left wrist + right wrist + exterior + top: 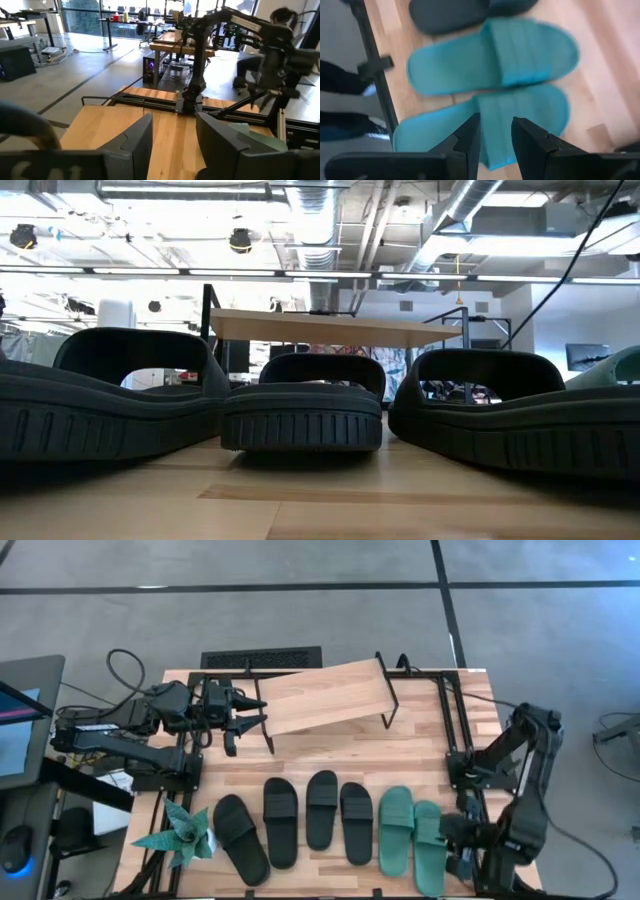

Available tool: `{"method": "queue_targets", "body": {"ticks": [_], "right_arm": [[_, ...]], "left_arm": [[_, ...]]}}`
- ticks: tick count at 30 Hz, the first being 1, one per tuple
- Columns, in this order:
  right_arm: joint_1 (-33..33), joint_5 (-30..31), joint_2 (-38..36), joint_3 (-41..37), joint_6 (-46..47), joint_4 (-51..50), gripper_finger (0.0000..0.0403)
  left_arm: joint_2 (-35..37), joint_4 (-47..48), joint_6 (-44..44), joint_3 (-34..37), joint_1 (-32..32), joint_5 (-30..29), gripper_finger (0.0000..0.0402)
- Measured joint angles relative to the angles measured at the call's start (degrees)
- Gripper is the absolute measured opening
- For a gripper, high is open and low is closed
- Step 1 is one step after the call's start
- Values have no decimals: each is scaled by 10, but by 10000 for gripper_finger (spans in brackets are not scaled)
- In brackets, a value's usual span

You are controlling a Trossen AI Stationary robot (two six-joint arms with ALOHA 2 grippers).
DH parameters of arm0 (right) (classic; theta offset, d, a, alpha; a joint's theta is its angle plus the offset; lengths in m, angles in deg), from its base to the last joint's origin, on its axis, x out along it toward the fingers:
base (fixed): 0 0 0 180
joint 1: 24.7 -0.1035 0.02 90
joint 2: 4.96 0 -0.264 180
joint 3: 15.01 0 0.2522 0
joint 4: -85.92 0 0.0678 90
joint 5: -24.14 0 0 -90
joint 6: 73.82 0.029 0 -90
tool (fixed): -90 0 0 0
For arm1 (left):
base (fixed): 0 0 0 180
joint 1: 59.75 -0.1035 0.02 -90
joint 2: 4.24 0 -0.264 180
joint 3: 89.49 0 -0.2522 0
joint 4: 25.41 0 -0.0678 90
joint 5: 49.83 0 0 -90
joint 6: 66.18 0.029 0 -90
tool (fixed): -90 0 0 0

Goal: Pick and place slides into the shelf
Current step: Put the right green slide on the shelf

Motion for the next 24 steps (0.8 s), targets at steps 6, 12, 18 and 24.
{"method": "queue_targets", "body": {"ticks": [6,12,18,24], "right_arm": [[19,-34,54,0,-46,38,107],[28,-66,77,0,-56,36,157],[29,-110,114,0,-56,19,220],[43,-110,148,0,-75,14,232]], "left_arm": [[0,0,-16,0,0,-1,139],[0,0,-25,0,0,-1,139],[-5,0,-26,0,0,-1,139],[-16,-1,-26,0,0,-1,139]]}}
